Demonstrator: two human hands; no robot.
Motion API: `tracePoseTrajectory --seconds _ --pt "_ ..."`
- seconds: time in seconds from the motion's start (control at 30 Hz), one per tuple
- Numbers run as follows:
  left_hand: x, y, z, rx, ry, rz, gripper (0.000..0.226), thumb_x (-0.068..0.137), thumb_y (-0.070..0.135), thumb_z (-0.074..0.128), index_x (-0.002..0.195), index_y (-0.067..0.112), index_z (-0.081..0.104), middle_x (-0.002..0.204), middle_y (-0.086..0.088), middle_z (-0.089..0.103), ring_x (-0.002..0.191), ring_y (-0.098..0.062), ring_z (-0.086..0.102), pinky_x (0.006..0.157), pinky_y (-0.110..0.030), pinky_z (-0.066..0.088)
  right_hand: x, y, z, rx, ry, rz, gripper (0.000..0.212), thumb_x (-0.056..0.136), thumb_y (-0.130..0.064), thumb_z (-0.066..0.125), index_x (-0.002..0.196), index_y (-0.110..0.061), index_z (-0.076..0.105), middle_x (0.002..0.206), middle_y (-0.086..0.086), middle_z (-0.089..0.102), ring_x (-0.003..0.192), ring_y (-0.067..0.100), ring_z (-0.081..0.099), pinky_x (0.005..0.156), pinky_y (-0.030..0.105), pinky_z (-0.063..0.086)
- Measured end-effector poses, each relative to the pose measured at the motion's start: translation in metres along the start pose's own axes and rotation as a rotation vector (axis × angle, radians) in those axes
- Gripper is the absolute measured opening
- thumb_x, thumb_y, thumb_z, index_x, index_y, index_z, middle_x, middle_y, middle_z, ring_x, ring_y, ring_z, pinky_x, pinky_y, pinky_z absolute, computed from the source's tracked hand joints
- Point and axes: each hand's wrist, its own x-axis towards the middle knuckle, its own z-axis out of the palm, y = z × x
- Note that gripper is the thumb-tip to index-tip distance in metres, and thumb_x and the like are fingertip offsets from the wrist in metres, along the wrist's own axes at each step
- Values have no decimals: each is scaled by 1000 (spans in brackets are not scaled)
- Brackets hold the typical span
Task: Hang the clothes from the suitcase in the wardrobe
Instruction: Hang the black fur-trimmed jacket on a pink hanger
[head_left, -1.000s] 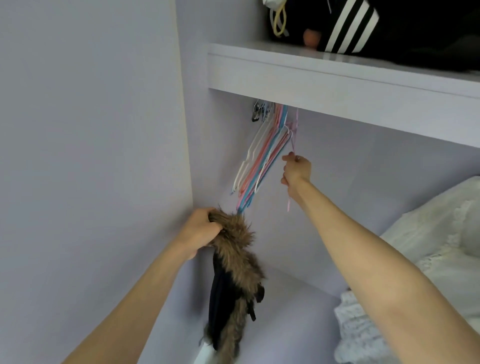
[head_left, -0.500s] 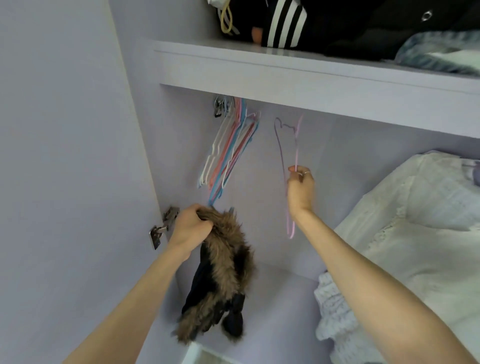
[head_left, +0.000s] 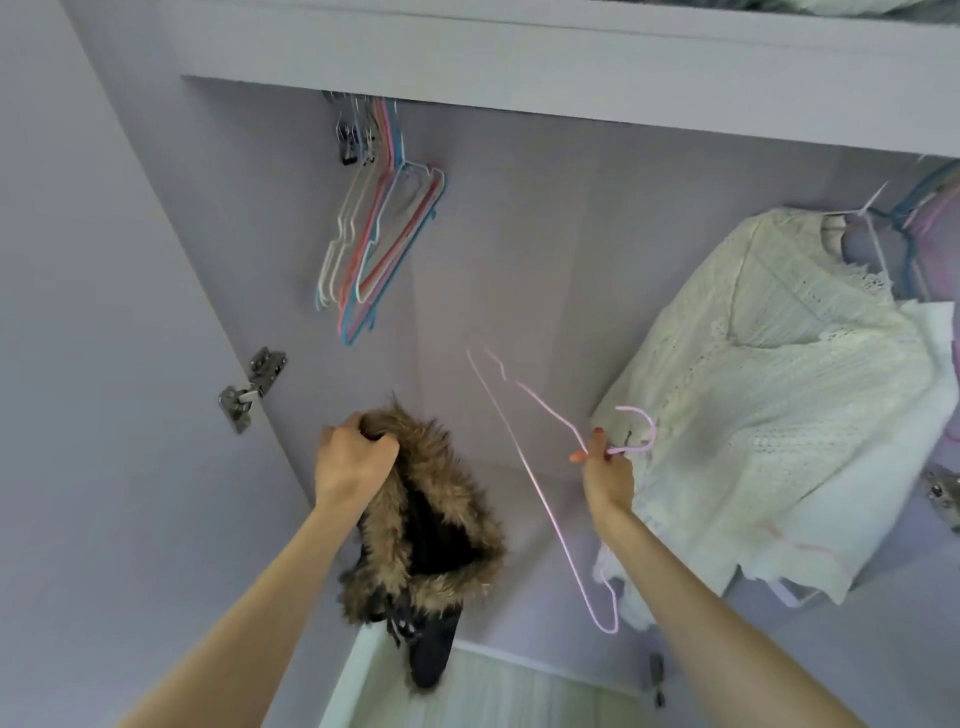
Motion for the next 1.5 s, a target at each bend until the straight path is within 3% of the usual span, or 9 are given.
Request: tracePoseTrajectory --seconds 0.17,0.23,0.43,0.6,0.77,0.9,1.27,1.37,1.5 --pt "-15 -5 22 -104 -83 -67 35 89 7 45 123 11 53 81 -13 58 58 -22 47 54 -28 39 -2 20 -21 -18 -108 -30 51 98 -34 42 52 -18 56 69 10 59 70 26 51 77 35 40" --pt "-18 -7 27 -185 -95 -136 36 90 5 42 124 7 52 87 -11 56 72 -24 50 65 -31 42 -4 22 -28 -26 -129 -51 50 97 -32 46 50 -15 53 57 3 50 58 19 46 73 32 38" --pt "-24 -16 48 -250 -190 -243 23 87 4 41 104 2 57 74 -11 52 68 -25 48 60 -32 37 -5 31 -49 -73 -63 -52 52 96 -38 46 51 -13 45 56 2 50 57 17 48 69 30 37" --pt "-25 -21 65 -259 -216 -295 24 86 9 44 104 3 58 76 -11 54 70 -27 50 60 -32 39 -6 46 -74 -173 -80 -94 54 96 -35 47 46 -14 43 48 0 46 50 15 43 57 28 34" --pt "-30 -35 69 -185 -163 -379 27 86 13 45 109 2 54 84 -14 56 68 -28 52 54 -28 41 -7 66 -93 -284 -110 -113 58 95 -30 48 39 -16 42 36 -6 44 47 16 44 64 32 36" --pt "-28 -37 66 -160 -103 -394 29 84 13 45 110 2 54 97 -17 57 85 -35 56 77 -37 50 -7 70 -96 -270 -151 -125 56 93 -24 51 40 -15 40 32 -7 42 46 16 43 67 32 38" --pt "-48 15 63 118 -156 184 29 80 -1 49 106 8 59 100 -17 66 96 -38 58 74 -35 47 -35 27 -34 -594 -191 -397 56 94 -42 46 54 -5 58 68 14 69 74 34 63 71 35 48" --pt "-56 32 67 59 -191 252 24 80 -2 50 101 4 62 100 -15 67 100 -34 59 77 -27 43 -49 15 -13 -438 -252 -384 66 94 -48 44 44 -6 51 47 -2 61 61 24 60 69 32 46" --pt "-52 37 62 313 -202 465 31 84 17 58 113 6 57 125 -8 49 119 -30 42 98 -33 34 -54 5 -10 -147 -212 -361 70 95 -48 41 48 4 51 45 7 52 51 14 57 72 32 47"
